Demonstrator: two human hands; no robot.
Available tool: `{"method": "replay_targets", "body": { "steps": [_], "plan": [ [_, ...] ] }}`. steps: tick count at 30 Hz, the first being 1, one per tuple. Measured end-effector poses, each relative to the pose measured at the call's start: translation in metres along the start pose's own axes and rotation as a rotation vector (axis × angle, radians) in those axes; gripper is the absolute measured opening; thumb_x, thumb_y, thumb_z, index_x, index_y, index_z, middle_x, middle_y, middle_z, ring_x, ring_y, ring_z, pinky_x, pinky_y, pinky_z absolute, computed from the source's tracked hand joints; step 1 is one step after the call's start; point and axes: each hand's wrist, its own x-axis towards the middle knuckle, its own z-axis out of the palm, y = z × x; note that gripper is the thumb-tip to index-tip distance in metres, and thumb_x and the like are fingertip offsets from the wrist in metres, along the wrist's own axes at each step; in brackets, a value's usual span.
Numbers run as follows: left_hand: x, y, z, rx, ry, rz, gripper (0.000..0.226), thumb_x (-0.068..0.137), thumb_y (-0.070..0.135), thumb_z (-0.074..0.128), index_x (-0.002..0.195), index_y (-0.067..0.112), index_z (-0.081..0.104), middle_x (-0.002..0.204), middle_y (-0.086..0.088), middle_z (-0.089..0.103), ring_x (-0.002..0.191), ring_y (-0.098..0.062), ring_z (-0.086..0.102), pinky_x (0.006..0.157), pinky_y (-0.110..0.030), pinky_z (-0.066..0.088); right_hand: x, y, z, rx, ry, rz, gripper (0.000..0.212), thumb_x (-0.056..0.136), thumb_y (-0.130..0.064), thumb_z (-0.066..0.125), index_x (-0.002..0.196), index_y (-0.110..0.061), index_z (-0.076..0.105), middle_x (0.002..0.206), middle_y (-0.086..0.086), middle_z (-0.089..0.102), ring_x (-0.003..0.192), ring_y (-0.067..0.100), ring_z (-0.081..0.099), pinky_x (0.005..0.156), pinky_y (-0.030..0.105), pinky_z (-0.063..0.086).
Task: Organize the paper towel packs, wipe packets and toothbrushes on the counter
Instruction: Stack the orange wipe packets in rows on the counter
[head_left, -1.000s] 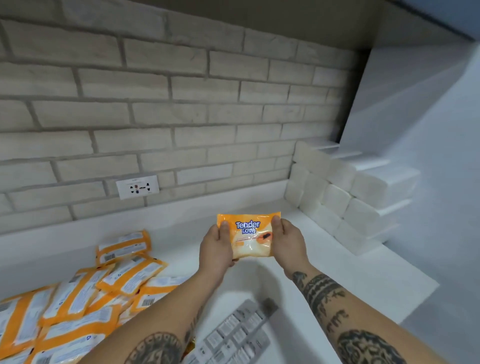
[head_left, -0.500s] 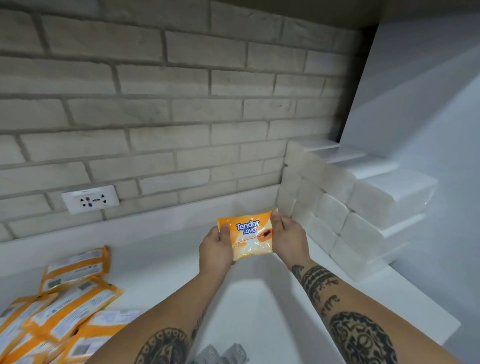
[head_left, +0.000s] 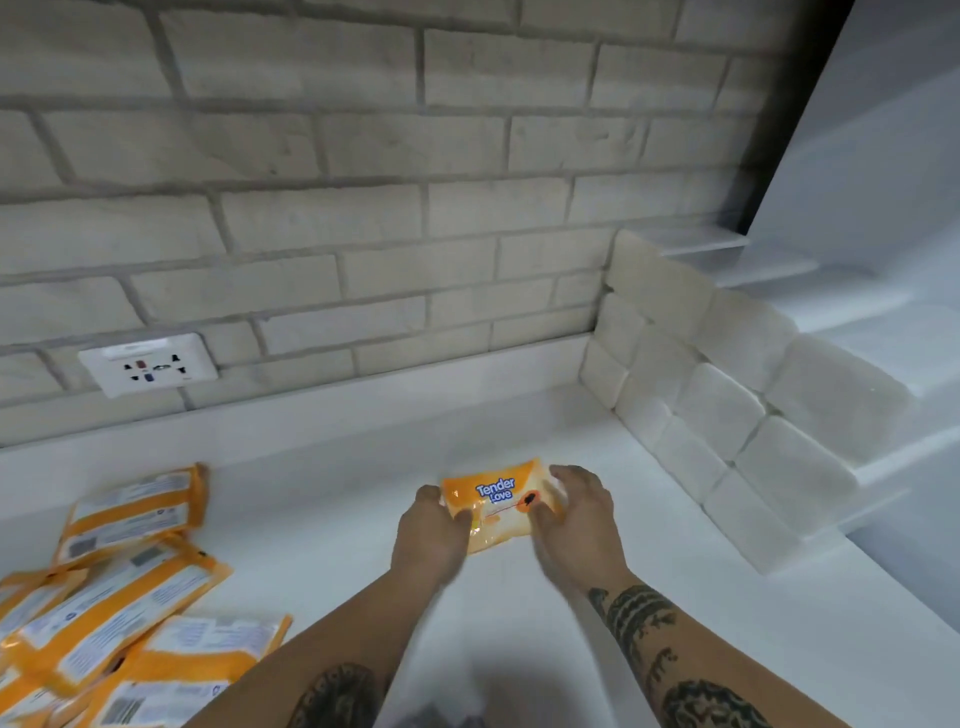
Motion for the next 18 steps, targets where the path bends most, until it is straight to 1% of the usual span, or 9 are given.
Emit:
{"method": "replay_targets", "body": {
  "steps": [2,4,6,7,8,9,11,13,18],
  "plan": [
    [-0.001,-0.009,0.006,0.161,0.075,0.089,0.062,0.09,0.03,0.063,0.146,0.018,0.039,0.143,-0.006,0.048,0.13,-0.03,0.046,0.096,-0.039,0.047,-0.003,0.009,0.01,-0.175,-0.025,-0.128,0.045,0.096,-0.032,0.061,0.141,-0.031,0.056,0.156,-0.009,0.041,0.146,0.017,0.033,0.115,0.038,0.035],
    [-0.002,-0.018,0.011,0.306,0.143,0.306,0.062,0.092,0.03,0.06,0.149,0.027,0.037,0.158,0.0,0.03,0.135,-0.028,0.037,0.102,-0.042,0.044,0.001,0.018,0.021,-0.251,-0.064,-0.265,0.041,0.095,-0.031,0.059,0.136,-0.032,0.062,0.155,-0.006,0.046,0.144,0.019,0.04,0.112,0.042,0.04],
    [0.0,-0.029,0.019,0.392,0.115,0.59,0.045,0.094,0.03,0.052,0.139,0.031,0.053,0.158,0.001,0.039,0.136,-0.027,0.04,0.103,-0.046,0.048,0.005,0.025,0.028,-0.338,-0.093,-0.308,0.04,0.099,-0.032,0.052,0.138,-0.034,0.061,0.154,-0.007,0.048,0.141,0.017,0.045,0.108,0.039,0.039],
    [0.002,-0.036,0.025,0.451,0.084,0.677,0.042,0.096,0.034,0.046,0.136,0.031,0.057,0.156,0.0,0.044,0.139,-0.028,0.041,0.105,-0.049,0.048,0.008,0.027,0.03,-0.374,-0.094,-0.315,0.041,0.101,-0.033,0.048,0.14,-0.034,0.059,0.155,-0.008,0.047,0.142,0.015,0.044,0.108,0.038,0.038],
    [0.005,-0.041,0.03,0.512,0.027,0.704,0.046,0.098,0.04,0.038,0.139,0.03,0.056,0.158,0.0,0.044,0.145,-0.027,0.038,0.112,-0.051,0.042,0.012,0.03,0.032,-0.397,-0.086,-0.326,0.042,0.102,-0.033,0.045,0.143,-0.033,0.056,0.156,-0.008,0.045,0.143,0.014,0.043,0.109,0.038,0.036],
    [0.007,-0.042,0.033,0.552,-0.031,0.682,0.055,0.099,0.047,0.027,0.146,0.031,0.05,0.163,0.001,0.037,0.152,-0.025,0.029,0.121,-0.051,0.03,0.017,0.032,0.033,-0.42,-0.089,-0.337,0.043,0.103,-0.032,0.043,0.145,-0.032,0.053,0.158,-0.007,0.043,0.145,0.013,0.04,0.112,0.038,0.035],
    [0.017,-0.039,0.034,0.561,-0.085,0.635,0.068,0.097,0.056,0.012,0.155,0.032,0.037,0.169,0.005,0.021,0.157,-0.019,0.013,0.125,-0.043,0.009,0.029,0.034,0.035,-0.446,-0.12,-0.349,0.046,0.104,-0.031,0.04,0.149,-0.03,0.047,0.161,-0.006,0.037,0.148,0.013,0.034,0.117,0.04,0.031],
    [0.031,-0.033,0.033,0.544,-0.055,0.637,0.072,0.095,0.06,0.007,0.156,0.033,0.035,0.17,0.007,0.018,0.157,-0.016,0.008,0.125,-0.041,0.004,0.044,0.031,0.036,-0.443,-0.149,-0.352,0.049,0.102,-0.029,0.041,0.151,-0.03,0.042,0.163,-0.007,0.032,0.149,0.012,0.029,0.12,0.043,0.028],
    [0.069,-0.025,0.027,0.528,-0.016,0.566,0.073,0.092,0.065,0.006,0.153,0.038,0.036,0.168,0.013,0.021,0.156,-0.007,0.008,0.125,-0.045,0.004,0.085,0.015,0.046,-0.436,-0.229,-0.365,0.054,0.1,-0.033,0.045,0.152,-0.034,0.033,0.162,-0.015,0.022,0.149,0.006,0.019,0.123,0.053,0.019]
  ]
}}
